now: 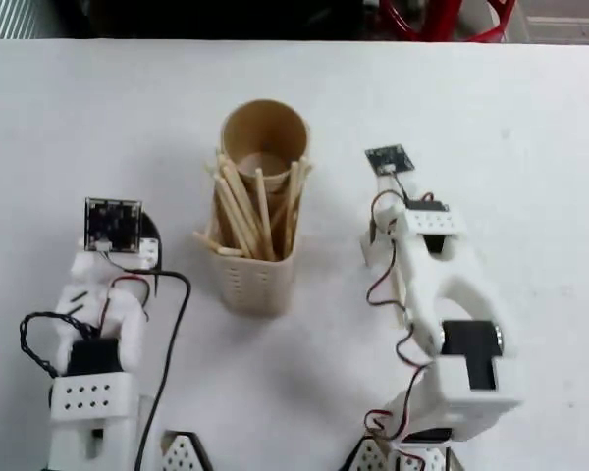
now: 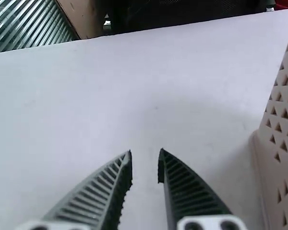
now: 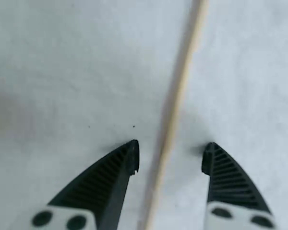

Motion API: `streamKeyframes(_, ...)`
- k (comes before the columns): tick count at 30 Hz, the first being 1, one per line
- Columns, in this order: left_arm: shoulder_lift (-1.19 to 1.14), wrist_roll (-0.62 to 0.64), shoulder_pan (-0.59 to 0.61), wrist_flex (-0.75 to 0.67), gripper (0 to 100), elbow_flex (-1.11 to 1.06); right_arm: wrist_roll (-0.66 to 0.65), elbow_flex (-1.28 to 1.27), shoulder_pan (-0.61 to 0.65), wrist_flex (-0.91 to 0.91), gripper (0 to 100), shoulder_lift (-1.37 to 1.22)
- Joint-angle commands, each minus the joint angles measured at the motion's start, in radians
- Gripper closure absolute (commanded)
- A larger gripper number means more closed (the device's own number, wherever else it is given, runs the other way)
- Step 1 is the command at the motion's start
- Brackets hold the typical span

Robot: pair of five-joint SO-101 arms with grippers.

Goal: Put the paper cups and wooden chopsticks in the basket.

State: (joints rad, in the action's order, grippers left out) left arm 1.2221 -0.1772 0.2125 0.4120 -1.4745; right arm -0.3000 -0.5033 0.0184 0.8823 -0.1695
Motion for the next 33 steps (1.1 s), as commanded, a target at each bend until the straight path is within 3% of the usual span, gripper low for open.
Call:
streamKeyframes(1, 0.027, -0.009, 0.004, -0.018, 89, 0.005, -0.012, 0.126, -0.053, 0.058, 86.6, -0.077)
streamKeyframes(5, 0.027, -0.009, 0.004, -0.02, 89, 0.005, -0.012, 0.155, -0.053, 0.096, 98.5, -0.104)
streamKeyframes(13, 0.027, -0.009, 0.004, -0.023, 89, 0.005, 0.008, 0.086, -0.142, 0.11, 98.1, 0.061)
streamKeyframes(23, 0.027, -0.009, 0.002, -0.026, 89, -0.003, 0.069, -0.181, -0.137, 0.105, 98.1, 0.871)
streamKeyframes(26, 0.027, -0.009, -0.004, -0.026, 89, -0.003, 0.069, -0.189, -0.097, 0.105, 97.8, 1.13)
streamKeyframes(29, 0.027, -0.011, -0.021, -0.026, 89, -0.005, 0.077, -0.157, 0.024, 0.091, 98.1, 1.325)
streamKeyframes(33, 0.027, -0.011, -0.021, -0.026, 89, -0.005, 0.17, -0.078, 0.203, 0.054, 98.1, 1.406)
